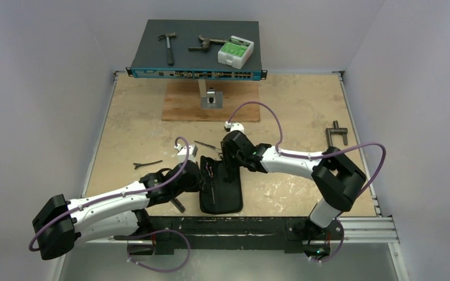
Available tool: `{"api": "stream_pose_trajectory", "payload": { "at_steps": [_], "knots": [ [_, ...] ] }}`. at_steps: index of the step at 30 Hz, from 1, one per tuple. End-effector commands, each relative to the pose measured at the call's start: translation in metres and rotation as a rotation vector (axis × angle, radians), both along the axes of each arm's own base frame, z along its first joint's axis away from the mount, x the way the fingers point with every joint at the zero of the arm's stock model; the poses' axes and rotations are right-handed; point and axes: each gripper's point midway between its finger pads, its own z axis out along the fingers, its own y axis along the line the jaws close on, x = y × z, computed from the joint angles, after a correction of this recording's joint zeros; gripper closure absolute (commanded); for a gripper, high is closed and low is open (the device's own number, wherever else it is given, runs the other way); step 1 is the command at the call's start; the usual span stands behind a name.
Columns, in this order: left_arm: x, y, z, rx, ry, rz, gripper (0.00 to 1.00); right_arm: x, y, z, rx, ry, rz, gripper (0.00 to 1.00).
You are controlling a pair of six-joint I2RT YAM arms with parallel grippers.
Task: Sort the hair-cutting tools
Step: Place the haircut tool in the hairdressing tool bag.
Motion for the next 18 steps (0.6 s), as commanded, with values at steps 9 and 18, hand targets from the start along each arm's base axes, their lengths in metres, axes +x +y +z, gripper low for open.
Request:
{"api": "stream_pose_trajectory", "payload": {
  "at_steps": [9, 18],
  "knots": [
    [0.008, -0.003, 0.016, -0.020, -0.044, 0.020, 1.00, 0.013, 0.019, 0.002, -0.025, -0.042, 0.012, 0.67],
    [0.008, -0.001, 0.017, -0.017, -0.045, 0.027, 1.00, 0.012, 0.016, -0.005, -0.046, -0.034, 0.008, 0.97]
  ]
}}
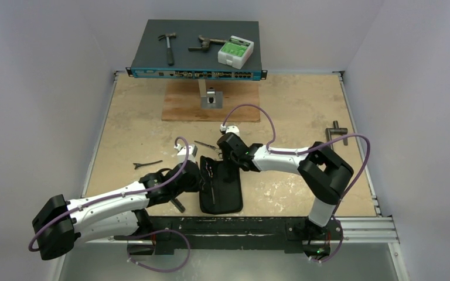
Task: Sort the hair-cutting tools
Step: Place the haircut tool in the hairdressing tool bag.
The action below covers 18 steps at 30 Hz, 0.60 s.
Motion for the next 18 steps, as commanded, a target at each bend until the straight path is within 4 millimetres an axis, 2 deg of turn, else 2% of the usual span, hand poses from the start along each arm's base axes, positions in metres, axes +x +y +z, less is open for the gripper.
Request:
{"api": "stream_pose_trajectory", "payload": {
  "at_steps": [1, 13, 18],
  "knots": [
    [0.008, 0.000, 0.017, -0.014, -0.045, 0.033, 1.00, 0.009, 0.008, 0.021, 0.028, -0.055, -0.005, 1.00],
    [0.017, 0.013, 0.026, -0.006, -0.060, 0.149, 1.00, -0.014, -0.014, 0.010, 0.002, -0.011, -0.070, 1.00],
    [0.018, 0.017, 0.028, -0.015, -0.050, 0.209, 1.00, -0.031, -0.010, -0.002, -0.018, 0.007, -0.072, 1.00]
  ]
}}
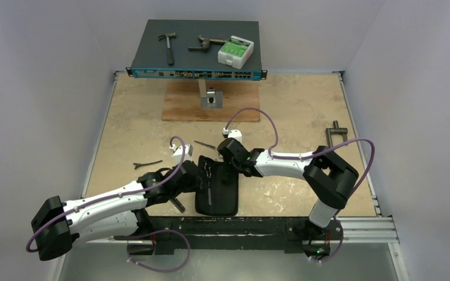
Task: Sort the hair-cutting tools
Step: Place the haircut tool in the hairdressing tool bag.
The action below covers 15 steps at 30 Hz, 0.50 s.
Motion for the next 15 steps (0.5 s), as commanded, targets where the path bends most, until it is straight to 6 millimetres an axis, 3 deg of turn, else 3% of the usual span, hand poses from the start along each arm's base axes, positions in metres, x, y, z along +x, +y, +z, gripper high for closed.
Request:
{"api": "stream_pose_trajectory", "payload": {
  "at_steps": [1, 6, 15],
  "knots": [
    [0.018, 0.005, 0.023, -0.021, -0.068, 0.121, 1.00, -0.020, -0.004, -0.009, -0.041, 0.015, -0.024, 1.00],
    [0.016, 0.007, 0.024, -0.025, -0.064, 0.155, 1.00, -0.039, 0.002, -0.026, -0.011, 0.075, -0.038, 1.00],
    [0.015, 0.016, 0.017, -0.021, -0.059, 0.221, 1.00, -0.062, 0.001, -0.035, 0.031, 0.151, -0.039, 1.00]
  ]
}}
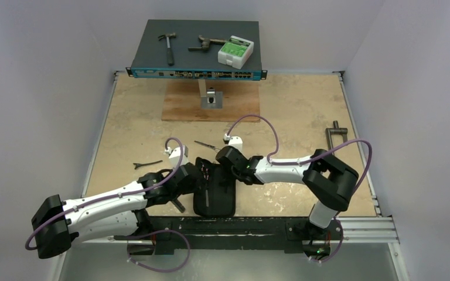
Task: Sort the hair-cutting tools
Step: Place the haircut tool in the hairdressing tool bag.
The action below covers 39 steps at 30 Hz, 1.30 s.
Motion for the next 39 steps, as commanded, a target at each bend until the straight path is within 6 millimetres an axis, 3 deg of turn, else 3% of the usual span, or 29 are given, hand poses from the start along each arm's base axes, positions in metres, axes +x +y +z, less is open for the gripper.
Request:
{"api": "stream_pose_trajectory", "payload": {
  "at_steps": [1, 2, 8, 11, 16, 21, 26, 33, 39],
  "knots": [
    [0.019, 0.005, 0.019, -0.016, -0.089, 0.103, 1.00, -0.035, -0.014, -0.026, -0.047, 0.126, 0.020, 1.00],
    [0.019, 0.004, 0.019, -0.016, -0.089, 0.099, 1.00, -0.036, -0.015, -0.025, -0.048, 0.128, 0.021, 0.98],
    [0.018, -0.002, 0.019, -0.022, -0.091, 0.064, 1.00, -0.032, -0.014, -0.008, -0.050, 0.100, 0.034, 0.62],
    [0.017, -0.006, 0.020, -0.021, -0.090, 0.043, 1.00, -0.025, -0.012, 0.006, -0.060, 0.063, 0.049, 0.54],
    [0.017, -0.008, 0.021, -0.015, -0.095, 0.030, 1.00, -0.006, -0.014, 0.034, -0.078, -0.026, 0.029, 0.54],
    [0.016, -0.009, 0.021, -0.014, -0.096, 0.026, 1.00, 0.022, -0.024, 0.046, -0.061, -0.067, -0.023, 0.59],
    [0.016, -0.008, 0.021, -0.013, -0.098, 0.023, 1.00, 0.037, -0.009, 0.060, -0.024, -0.108, 0.004, 0.60],
    [0.014, -0.011, 0.021, -0.026, -0.098, 0.015, 1.00, 0.053, 0.012, 0.062, -0.020, -0.125, 0.016, 0.61],
    [0.013, -0.014, 0.020, -0.027, -0.092, 0.002, 1.00, 0.061, 0.020, 0.046, -0.068, -0.108, 0.026, 0.63]
  ]
}}
